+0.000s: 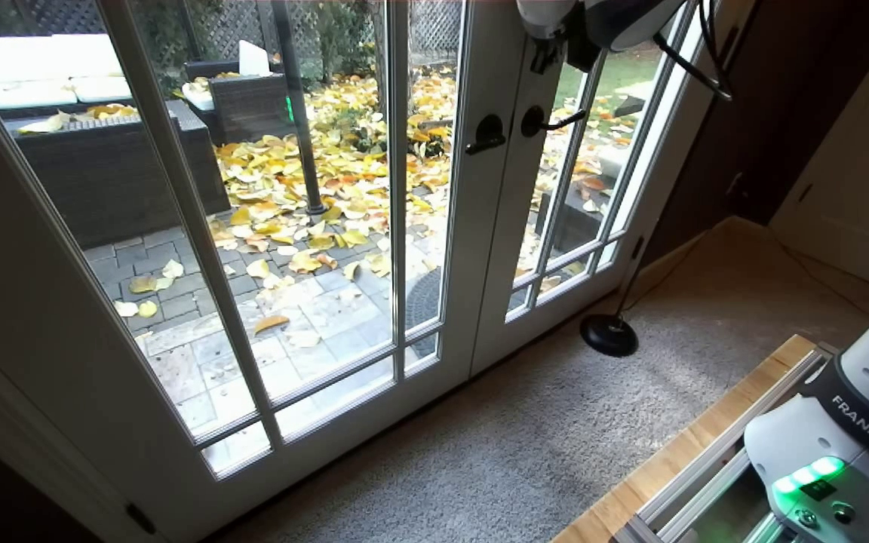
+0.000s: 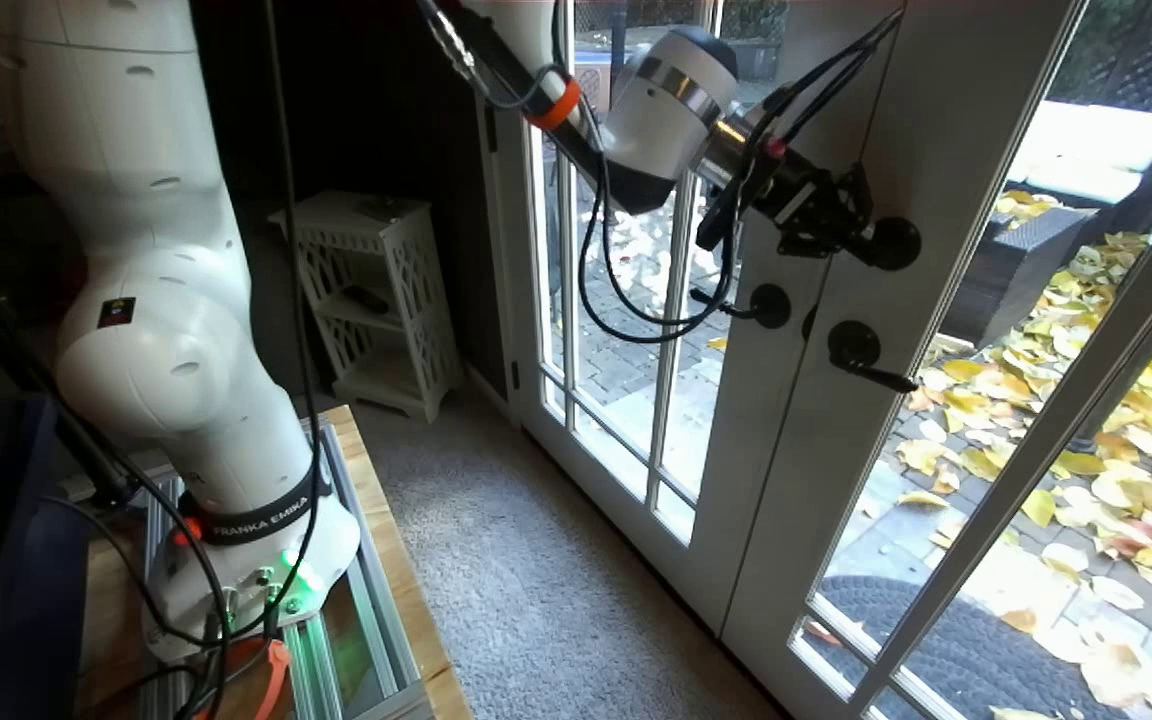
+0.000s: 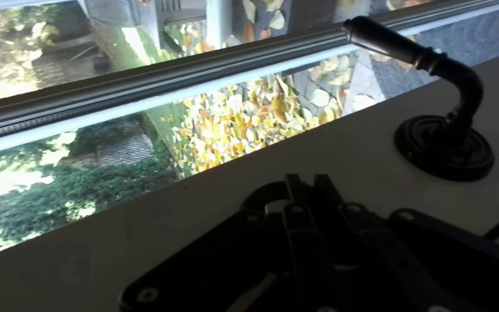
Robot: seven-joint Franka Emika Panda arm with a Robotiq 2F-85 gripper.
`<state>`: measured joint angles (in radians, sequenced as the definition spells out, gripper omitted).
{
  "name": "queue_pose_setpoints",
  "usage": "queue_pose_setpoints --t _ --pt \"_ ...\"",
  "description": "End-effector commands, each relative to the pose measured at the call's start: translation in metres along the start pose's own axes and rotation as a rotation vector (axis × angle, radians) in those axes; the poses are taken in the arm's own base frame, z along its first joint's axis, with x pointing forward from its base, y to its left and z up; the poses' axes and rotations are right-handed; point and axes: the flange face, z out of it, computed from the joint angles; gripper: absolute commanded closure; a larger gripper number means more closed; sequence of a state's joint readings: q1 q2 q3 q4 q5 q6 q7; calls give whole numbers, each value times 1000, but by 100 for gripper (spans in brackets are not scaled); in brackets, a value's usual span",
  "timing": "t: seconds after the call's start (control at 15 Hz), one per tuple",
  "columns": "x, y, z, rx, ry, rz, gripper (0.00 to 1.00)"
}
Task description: Turn the lock of the right door to the right
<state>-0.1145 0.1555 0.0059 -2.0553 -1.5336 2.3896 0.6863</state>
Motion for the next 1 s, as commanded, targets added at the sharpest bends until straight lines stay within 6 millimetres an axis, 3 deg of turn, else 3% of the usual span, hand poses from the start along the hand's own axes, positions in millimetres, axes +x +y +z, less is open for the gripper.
queue_pose_setpoints --t 0.0,0.47,0.67,0.8,0.87,0.93 --pt "1 26 -23 170 4 52 97" --pt "1 54 -26 387 -83 133 97" --pt "1 63 -31 295 -113 151 97" --pt "4 58 -38 189 -113 121 86" --pt "6 55 -40 128 -112 108 65" --pt "8 48 -40 78 -117 93 61"
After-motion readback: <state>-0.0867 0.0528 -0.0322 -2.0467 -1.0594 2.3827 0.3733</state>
